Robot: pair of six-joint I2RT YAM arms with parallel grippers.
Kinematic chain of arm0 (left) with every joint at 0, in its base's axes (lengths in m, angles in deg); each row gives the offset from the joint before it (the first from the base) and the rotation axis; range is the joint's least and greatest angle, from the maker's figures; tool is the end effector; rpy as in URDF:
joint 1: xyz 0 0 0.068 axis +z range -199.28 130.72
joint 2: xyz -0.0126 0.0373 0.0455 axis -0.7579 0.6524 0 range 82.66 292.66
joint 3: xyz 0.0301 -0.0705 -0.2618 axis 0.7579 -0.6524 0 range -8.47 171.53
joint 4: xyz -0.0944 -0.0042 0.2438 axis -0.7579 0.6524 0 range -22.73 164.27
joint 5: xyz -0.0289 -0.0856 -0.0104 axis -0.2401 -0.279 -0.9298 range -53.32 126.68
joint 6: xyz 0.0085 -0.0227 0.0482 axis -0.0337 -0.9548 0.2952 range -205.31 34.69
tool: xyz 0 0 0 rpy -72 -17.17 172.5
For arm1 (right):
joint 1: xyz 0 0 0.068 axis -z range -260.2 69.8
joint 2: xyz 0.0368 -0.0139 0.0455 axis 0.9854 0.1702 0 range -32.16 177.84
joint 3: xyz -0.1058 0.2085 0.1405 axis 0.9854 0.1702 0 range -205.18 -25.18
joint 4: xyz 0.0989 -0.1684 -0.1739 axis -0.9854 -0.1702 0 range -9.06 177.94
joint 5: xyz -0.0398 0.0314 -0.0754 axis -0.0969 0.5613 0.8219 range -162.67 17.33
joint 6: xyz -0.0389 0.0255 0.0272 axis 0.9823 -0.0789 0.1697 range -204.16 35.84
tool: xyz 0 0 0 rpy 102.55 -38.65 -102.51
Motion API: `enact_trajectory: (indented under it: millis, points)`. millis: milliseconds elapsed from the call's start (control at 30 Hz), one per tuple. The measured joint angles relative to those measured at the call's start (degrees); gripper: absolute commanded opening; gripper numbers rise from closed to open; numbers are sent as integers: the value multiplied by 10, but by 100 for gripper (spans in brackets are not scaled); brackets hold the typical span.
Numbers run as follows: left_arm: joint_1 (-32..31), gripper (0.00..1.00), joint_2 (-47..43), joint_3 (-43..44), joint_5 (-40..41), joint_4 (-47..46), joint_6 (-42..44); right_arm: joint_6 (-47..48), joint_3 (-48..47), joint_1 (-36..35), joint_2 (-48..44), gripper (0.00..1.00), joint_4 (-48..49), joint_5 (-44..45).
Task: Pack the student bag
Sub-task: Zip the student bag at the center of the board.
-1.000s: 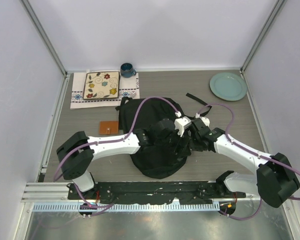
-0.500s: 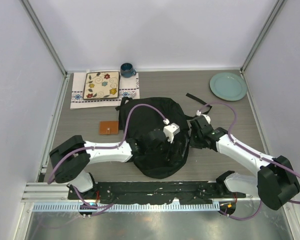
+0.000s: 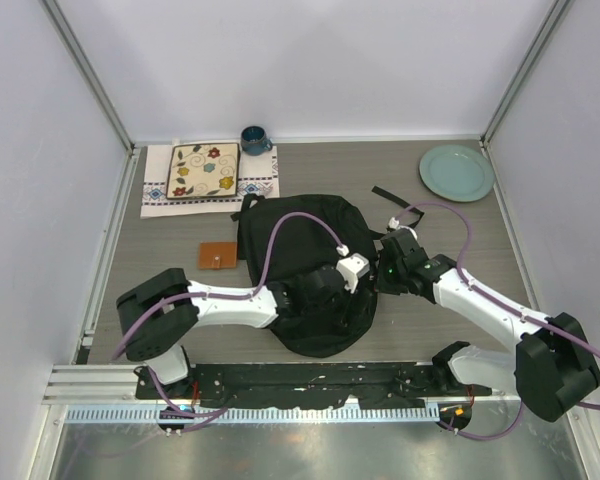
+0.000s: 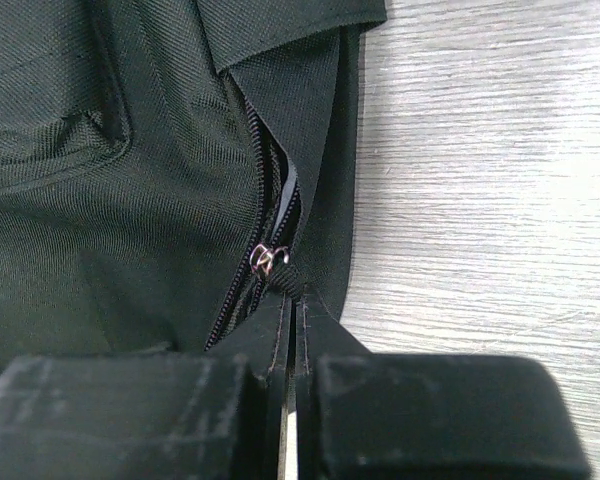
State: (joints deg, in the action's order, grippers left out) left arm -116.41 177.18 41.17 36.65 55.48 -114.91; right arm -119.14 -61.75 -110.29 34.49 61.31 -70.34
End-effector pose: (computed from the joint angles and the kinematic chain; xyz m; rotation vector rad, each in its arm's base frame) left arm 0.1355 -0.3213 0.1863 0.7450 2.1917 -0.9382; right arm 0.1890 0.1079 0.1935 0.1270 2.6024 0.3745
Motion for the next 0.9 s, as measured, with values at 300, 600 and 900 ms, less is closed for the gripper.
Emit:
enact_trajectory:
  millis: [300, 600, 900]
  points:
    - [-27, 77, 26, 22, -4, -5, 0, 15, -9, 0, 16, 0, -2, -2]
    - [-34, 28, 83, 69, 62, 17, -17, 25, -18, 2, 16, 0, -4, -7]
    - [-36, 0, 86, 64, 77, 21, -21, 45, -44, 4, 43, 0, -25, 3]
